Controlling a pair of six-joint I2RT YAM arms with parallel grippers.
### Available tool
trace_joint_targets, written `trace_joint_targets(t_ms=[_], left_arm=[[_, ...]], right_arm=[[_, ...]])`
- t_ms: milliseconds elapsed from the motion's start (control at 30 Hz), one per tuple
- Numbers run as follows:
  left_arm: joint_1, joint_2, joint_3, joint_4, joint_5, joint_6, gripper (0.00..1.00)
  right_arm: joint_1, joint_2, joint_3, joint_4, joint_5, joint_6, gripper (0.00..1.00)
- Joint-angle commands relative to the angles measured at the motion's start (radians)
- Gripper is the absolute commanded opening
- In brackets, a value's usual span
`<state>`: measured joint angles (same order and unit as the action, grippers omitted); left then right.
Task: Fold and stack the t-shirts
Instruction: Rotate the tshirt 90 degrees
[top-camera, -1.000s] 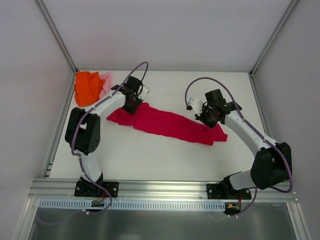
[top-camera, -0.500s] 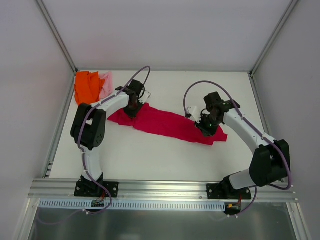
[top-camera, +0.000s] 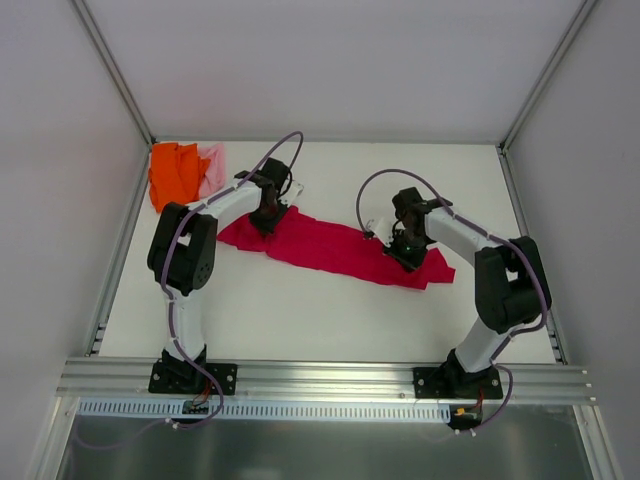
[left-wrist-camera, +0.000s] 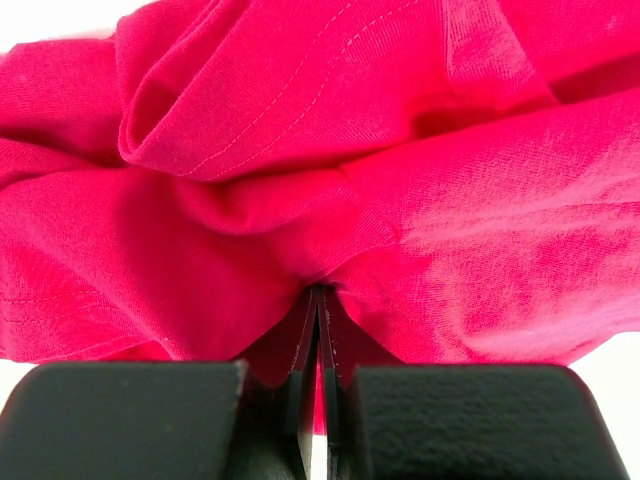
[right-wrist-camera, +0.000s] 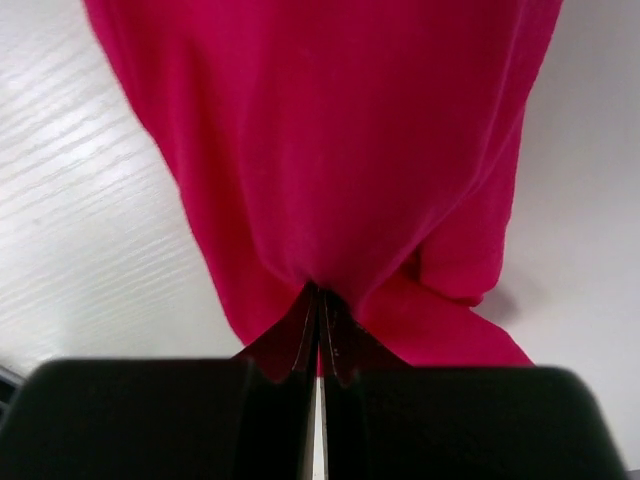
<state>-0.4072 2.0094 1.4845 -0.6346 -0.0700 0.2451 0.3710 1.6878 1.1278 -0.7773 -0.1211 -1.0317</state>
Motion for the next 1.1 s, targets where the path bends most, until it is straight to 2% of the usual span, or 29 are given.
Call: trace_joint_targets(t_ms=[0,200,400,533,767,1067], left_arm=[[-0.012,0.005,0.030,-0.016,-0.010,-0.015,0.00],[-0.012,0.012,0.039,-0.017,-0.020,-0.004,0.00],[-0.012,0.095,0.178,-0.103,-0.031,-0.006,0.00],[-0.021,0.106,0.200,-0.117,-0.031,-0.010,0.00],[-0.038,0.118,0.183,-0.125,-0.005,-0.035,0.00],[-0.047,0.095,0.103,-0.080,-0.013,-0.027,0.00]], right_arm=[[-0.003,0.041,0.033,0.045,0.061,-0.021,0.01],[0.000,0.062,0.032,0.072,0.115,-0.036,0.01],[0.011,0.078,0.040,0.026,0.110,-0.056,0.01],[0.019,0.078,0.030,-0.007,0.077,-0.071,0.01],[0.052,0.061,0.029,-0.077,0.060,-0.077,0.01],[0.068,0.078,0.053,-0.086,0.071,-0.070,0.01]])
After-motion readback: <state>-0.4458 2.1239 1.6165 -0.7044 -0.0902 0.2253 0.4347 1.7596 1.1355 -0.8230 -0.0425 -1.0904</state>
